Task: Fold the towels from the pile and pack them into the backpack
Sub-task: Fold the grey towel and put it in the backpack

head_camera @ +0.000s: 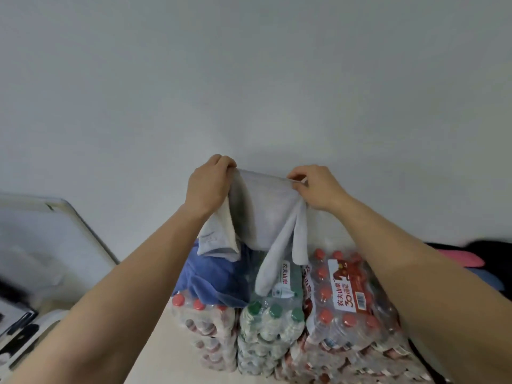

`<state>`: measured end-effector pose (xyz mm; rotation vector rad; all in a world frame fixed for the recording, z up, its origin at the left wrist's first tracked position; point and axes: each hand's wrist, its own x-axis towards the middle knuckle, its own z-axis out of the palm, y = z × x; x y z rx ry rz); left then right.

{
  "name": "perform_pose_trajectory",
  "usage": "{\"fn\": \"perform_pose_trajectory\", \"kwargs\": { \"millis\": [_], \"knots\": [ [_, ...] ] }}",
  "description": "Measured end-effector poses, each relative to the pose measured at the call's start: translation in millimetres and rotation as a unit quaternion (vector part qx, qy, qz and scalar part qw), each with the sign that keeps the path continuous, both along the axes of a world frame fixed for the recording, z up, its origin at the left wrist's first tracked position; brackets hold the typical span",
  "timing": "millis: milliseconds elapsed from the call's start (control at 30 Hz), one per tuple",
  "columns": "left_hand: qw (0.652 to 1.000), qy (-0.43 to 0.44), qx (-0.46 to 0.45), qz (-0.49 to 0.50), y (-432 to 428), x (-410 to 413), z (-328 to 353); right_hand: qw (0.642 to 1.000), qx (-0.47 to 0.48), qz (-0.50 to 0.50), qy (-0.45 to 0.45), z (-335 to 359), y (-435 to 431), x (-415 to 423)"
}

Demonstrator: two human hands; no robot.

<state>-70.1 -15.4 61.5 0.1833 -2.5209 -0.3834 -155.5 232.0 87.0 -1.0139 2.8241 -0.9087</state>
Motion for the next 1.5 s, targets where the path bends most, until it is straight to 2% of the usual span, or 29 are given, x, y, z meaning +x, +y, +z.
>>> {"fn": "perform_pose_trajectory", "kwargs": {
  "millis": [133,267,467,633,700,800,933,1100,1300,1500],
  "knots": [
    [0.999,0.046,0.018,-0.004,6,-15,32,0.996,-0.059,-0.032,0.056,58,24,-12],
    [0.999,0.010,0.031,-0.011,14,-17,24,0.990,-0.091,-0.060,0.084,79,44,-19],
    [0.992,-0.070,0.105,0.017,2,-10,-22,0.974,-0.127,-0.156,0.102,66,77,-34],
    [0.978,-0.108,0.176,0.027,-3,-3,-48,0.971,-0.119,-0.196,0.070,32,85,-41],
    [0.976,-0.094,0.199,0.009,6,-3,-48,0.977,-0.112,-0.177,0.042,20,80,-39],
    [0.965,-0.076,0.245,-0.053,39,-8,-37,0.991,-0.090,-0.099,-0.033,6,63,-29],
    [0.943,-0.095,0.288,-0.137,89,-27,-29,0.993,-0.080,-0.019,-0.086,-4,40,-20],
    [0.937,-0.129,0.285,-0.158,112,-38,-37,0.992,-0.080,0.005,-0.093,-13,38,-19],
    [0.961,-0.119,0.208,-0.141,101,-41,-30,0.996,-0.023,-0.033,-0.086,-33,59,-22],
    [0.965,-0.114,0.194,-0.137,94,-42,-20,0.985,0.005,-0.053,-0.165,-66,79,-18]
  ]
}}
